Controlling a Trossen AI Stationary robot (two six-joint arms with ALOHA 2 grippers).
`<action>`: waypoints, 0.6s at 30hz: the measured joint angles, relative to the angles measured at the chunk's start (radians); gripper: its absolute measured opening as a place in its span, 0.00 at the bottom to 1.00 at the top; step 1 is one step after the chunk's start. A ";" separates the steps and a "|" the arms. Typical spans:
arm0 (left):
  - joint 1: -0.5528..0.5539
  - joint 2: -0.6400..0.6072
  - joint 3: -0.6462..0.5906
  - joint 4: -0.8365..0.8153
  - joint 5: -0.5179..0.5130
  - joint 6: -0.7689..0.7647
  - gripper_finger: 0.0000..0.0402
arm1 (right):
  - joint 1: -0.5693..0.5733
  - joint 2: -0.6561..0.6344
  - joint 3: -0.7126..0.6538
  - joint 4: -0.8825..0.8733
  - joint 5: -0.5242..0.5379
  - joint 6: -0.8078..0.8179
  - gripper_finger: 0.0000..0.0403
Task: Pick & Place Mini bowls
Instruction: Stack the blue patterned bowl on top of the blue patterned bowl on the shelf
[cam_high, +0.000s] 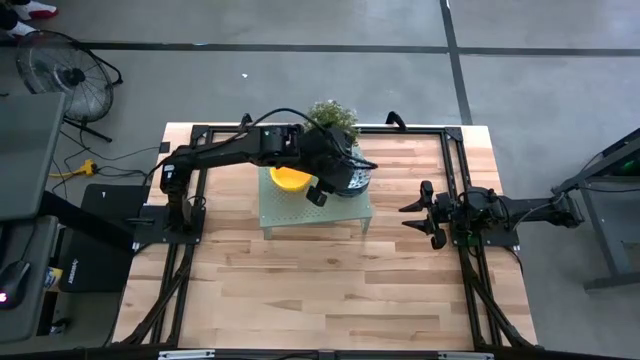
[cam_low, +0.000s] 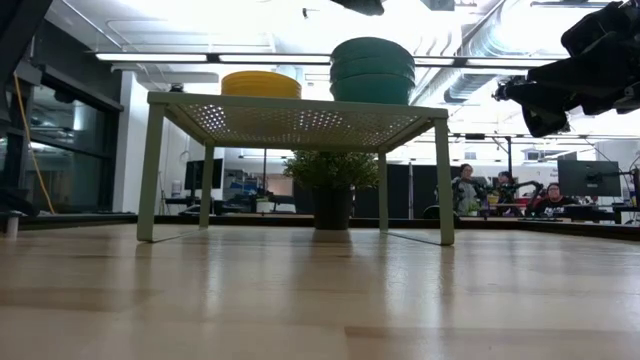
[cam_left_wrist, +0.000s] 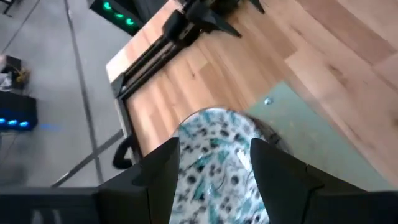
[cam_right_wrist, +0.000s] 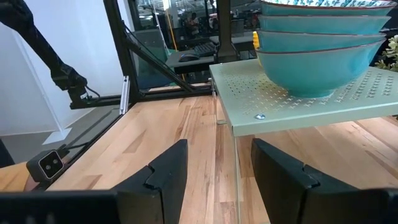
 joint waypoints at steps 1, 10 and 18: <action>0.000 0.002 -0.011 0.018 0.004 -0.005 0.48 | 0.000 0.000 0.000 0.000 0.000 0.000 0.41; 0.000 0.002 -0.033 0.110 -0.001 -0.030 0.48 | 0.000 0.000 0.000 0.000 0.000 0.005 0.41; 0.000 0.001 -0.034 0.297 0.089 -0.083 0.48 | 0.000 0.000 0.000 0.000 -0.003 0.007 0.41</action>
